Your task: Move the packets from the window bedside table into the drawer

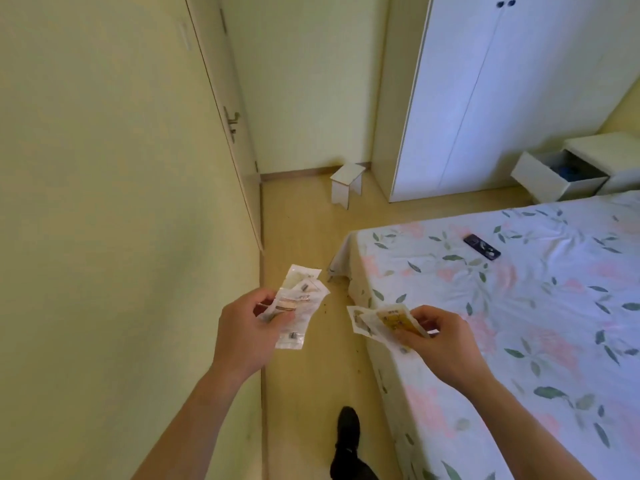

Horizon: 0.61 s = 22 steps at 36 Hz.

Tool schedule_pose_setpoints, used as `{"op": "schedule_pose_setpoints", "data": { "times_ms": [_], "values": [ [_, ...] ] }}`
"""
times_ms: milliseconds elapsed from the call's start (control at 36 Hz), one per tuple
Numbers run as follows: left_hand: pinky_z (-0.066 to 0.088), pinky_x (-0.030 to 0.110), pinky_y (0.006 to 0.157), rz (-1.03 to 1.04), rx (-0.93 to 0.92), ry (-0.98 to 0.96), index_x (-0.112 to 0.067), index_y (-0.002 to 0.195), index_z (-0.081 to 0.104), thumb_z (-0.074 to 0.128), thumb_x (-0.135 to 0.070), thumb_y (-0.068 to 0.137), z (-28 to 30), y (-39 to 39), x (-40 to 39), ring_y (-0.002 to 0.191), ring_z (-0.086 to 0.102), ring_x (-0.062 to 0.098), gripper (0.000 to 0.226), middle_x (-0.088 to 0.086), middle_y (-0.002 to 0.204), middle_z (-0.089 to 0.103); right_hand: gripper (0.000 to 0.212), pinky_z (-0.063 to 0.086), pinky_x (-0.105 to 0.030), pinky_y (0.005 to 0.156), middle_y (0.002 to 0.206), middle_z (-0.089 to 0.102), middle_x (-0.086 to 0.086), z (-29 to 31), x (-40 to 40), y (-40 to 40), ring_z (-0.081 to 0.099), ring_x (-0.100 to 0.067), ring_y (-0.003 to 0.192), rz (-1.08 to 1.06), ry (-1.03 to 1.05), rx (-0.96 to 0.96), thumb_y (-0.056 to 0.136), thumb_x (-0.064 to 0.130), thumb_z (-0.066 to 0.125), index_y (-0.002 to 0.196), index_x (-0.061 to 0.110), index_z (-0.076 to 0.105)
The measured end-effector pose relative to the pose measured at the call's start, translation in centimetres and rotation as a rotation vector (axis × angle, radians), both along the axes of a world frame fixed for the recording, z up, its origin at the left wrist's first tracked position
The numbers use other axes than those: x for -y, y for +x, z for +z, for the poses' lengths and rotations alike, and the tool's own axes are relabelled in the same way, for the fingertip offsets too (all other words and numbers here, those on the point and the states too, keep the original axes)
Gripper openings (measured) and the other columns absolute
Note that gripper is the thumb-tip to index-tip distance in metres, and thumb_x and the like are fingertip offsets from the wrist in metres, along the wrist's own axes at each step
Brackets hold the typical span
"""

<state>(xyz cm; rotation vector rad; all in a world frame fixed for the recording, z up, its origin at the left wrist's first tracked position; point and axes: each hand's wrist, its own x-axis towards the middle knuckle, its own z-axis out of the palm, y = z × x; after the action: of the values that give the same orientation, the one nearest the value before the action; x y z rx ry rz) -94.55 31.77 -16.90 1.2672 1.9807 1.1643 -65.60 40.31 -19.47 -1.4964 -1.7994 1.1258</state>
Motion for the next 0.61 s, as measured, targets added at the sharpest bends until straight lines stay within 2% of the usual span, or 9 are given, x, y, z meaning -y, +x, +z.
{"op": "schedule_pose_setpoints", "data": {
  "times_ms": [139, 250, 361, 444, 611],
  "values": [
    [0.047, 0.016, 0.054, -0.015, 0.017, -0.026, -0.031, 0.081, 0.071, 0.081, -0.015, 0.081, -0.2, -3.0, -8.7, 0.069, 0.067, 0.003, 0.019, -0.017, 0.081, 0.074, 0.01, 0.046, -0.014, 0.053, 0.077, 0.073, 0.013, -0.7, -9.0, -2.7, 0.067, -0.008, 0.068, -0.002, -0.033, 0.012, 0.084, 0.023, 0.081, 0.084, 0.032, 0.076],
    [0.045, 0.013, 0.051, 0.014, 0.054, -0.02, -0.029, 0.081, 0.073, 0.081, -0.017, 0.082, 0.7, -5.3, -15.1, 0.066, 0.066, 0.004, 0.014, -0.013, 0.078, 0.074, 0.012, 0.05, -0.016, 0.058, 0.074, 0.071, 0.017, -0.1, -17.0, -5.8, 0.066, -0.005, 0.07, 0.059, -0.03, -0.002, 0.084, 0.022, 0.08, 0.078, 0.032, 0.075],
    [0.05, 0.018, 0.054, 0.079, 0.077, -0.028, -0.026, 0.084, 0.074, 0.084, -0.023, 0.08, 1.2, -8.1, -21.0, 0.072, 0.07, 0.008, 0.011, -0.012, 0.083, 0.075, 0.01, 0.052, -0.021, 0.058, 0.074, 0.071, 0.015, 1.4, -24.9, -9.3, 0.065, -0.005, 0.068, 0.1, -0.007, 0.01, 0.086, 0.031, 0.078, 0.077, 0.032, 0.074],
    [0.05, 0.018, 0.054, 0.087, 0.084, -0.017, -0.025, 0.084, 0.074, 0.083, -0.02, 0.081, 1.1, -10.6, -25.2, 0.072, 0.069, 0.009, 0.011, -0.01, 0.082, 0.075, 0.011, 0.05, -0.018, 0.059, 0.073, 0.07, 0.017, 2.2, -30.3, -12.2, 0.065, -0.003, 0.071, 0.122, 0.03, 0.013, 0.085, 0.034, 0.078, 0.076, 0.032, 0.073],
    [0.053, 0.021, 0.057, 0.079, 0.076, -0.022, -0.027, 0.085, 0.074, 0.082, -0.019, 0.081, 0.0, -16.3, -35.5, 0.073, 0.07, 0.009, 0.013, -0.012, 0.082, 0.075, 0.009, 0.056, -0.021, 0.063, 0.077, 0.071, 0.018, 1.9, -40.9, -17.6, 0.065, -0.002, 0.075, 0.123, 0.041, 0.02, 0.085, 0.029, 0.079, 0.079, 0.034, 0.075]
  ]
}}
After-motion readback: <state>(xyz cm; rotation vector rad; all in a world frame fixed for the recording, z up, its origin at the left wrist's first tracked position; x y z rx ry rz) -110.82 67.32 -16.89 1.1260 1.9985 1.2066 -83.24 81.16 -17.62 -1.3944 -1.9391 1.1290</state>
